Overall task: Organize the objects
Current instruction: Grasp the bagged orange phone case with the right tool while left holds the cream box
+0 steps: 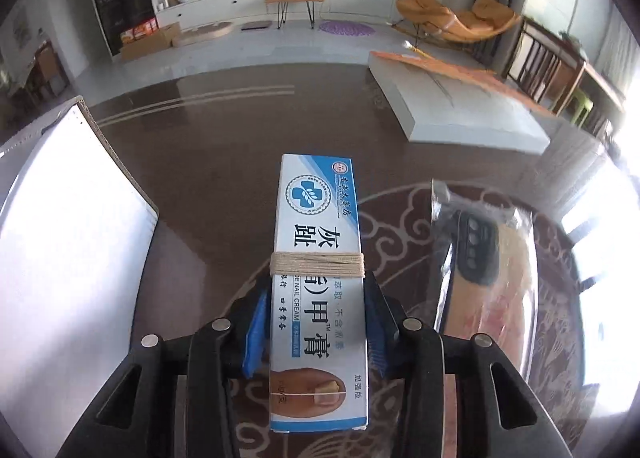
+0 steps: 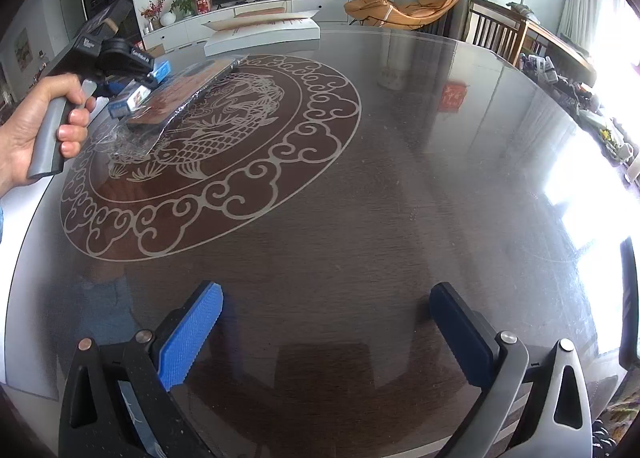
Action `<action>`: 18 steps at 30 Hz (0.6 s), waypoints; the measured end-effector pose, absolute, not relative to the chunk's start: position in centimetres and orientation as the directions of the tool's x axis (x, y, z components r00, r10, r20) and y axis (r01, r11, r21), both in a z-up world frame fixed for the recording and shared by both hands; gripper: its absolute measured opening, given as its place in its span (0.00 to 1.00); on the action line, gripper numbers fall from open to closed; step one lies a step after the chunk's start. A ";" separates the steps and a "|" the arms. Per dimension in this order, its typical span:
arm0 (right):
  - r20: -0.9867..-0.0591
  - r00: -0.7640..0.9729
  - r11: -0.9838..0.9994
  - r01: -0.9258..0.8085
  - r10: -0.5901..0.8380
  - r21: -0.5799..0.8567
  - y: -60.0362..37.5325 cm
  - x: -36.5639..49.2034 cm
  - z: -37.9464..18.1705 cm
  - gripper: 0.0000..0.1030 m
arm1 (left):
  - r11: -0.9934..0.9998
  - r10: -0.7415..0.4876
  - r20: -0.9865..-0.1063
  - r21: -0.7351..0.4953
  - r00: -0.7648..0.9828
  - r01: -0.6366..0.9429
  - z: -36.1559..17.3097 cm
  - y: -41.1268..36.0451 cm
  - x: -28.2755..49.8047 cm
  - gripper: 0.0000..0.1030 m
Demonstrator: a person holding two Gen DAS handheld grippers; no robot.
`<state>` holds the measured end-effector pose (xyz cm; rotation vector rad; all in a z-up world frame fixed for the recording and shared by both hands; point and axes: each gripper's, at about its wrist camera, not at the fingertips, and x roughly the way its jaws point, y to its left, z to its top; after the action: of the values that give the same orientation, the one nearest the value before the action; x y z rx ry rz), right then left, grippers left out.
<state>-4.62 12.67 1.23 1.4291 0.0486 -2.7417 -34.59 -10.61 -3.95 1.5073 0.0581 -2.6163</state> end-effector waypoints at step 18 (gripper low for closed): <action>-0.819 -0.572 -0.998 0.061 -0.032 -0.004 12.7 -4.5 1.2 1.00 | -0.999 0.050 -0.802 -0.033 -0.595 -0.039 -4.1 -0.4 -15.4 0.42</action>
<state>-4.50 12.65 1.17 1.4266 0.0493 -2.7392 -15.45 -0.41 -4.12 1.4337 0.0198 -2.8507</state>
